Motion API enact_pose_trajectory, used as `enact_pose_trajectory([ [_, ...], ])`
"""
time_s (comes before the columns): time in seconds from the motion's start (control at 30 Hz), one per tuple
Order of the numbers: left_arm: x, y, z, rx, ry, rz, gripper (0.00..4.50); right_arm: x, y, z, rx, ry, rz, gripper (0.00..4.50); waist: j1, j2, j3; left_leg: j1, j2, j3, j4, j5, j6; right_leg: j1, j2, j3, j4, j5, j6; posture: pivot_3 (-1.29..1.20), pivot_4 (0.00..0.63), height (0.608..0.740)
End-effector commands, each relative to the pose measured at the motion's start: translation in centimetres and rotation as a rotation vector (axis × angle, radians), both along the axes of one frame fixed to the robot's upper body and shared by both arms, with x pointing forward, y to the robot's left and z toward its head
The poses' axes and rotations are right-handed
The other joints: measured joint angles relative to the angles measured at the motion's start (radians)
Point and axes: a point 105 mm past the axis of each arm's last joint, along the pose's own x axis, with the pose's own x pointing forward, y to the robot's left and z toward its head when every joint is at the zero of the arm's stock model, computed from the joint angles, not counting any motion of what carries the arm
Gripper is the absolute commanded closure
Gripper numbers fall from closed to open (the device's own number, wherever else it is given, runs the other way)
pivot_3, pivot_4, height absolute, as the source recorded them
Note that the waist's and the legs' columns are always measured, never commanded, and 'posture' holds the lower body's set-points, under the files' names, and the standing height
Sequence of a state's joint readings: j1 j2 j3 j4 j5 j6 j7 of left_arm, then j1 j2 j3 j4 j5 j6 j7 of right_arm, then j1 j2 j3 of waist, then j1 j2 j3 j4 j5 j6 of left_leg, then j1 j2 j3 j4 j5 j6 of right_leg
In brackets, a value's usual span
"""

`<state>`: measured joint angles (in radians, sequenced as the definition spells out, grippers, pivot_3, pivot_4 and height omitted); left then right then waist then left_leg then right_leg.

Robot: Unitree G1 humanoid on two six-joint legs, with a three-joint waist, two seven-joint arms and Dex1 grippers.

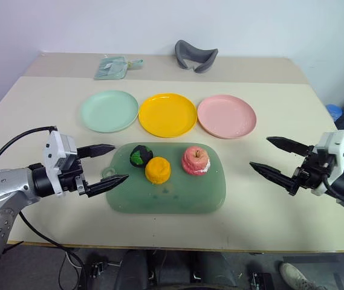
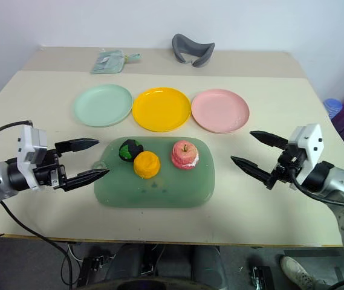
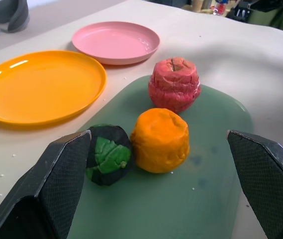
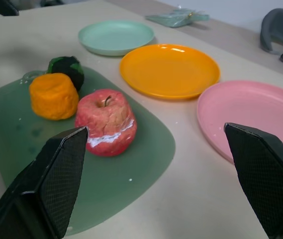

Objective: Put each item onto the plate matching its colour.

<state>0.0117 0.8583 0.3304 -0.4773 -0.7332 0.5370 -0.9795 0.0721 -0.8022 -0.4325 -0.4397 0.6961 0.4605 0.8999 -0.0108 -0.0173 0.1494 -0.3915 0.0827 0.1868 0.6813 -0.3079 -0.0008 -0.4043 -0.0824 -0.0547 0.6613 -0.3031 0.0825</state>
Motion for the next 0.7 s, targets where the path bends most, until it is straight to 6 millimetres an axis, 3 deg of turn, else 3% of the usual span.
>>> enact_pose_trajectory([
  [0.03,0.0,-0.6,0.6,0.002,-0.018,-0.004,0.0,-0.2,0.6,0.9,-0.011,-0.057,0.012,0.04,0.0,0.0,0.0,0.0,0.0,0.0,0.0,0.0,0.0,0.0,0.0,0.0,0.0,0.0,0.0,0.0,0.15,0.74],
  [0.7,1.9,-1.2,0.8,-0.078,-0.102,0.105,0.0,0.5,2.8,1.1,-0.003,-0.092,0.084,0.04,0.0,0.0,0.0,0.0,0.0,0.0,0.0,0.0,0.0,0.0,0.0,0.0,0.0,0.0,0.0,0.0,0.15,0.74],
])
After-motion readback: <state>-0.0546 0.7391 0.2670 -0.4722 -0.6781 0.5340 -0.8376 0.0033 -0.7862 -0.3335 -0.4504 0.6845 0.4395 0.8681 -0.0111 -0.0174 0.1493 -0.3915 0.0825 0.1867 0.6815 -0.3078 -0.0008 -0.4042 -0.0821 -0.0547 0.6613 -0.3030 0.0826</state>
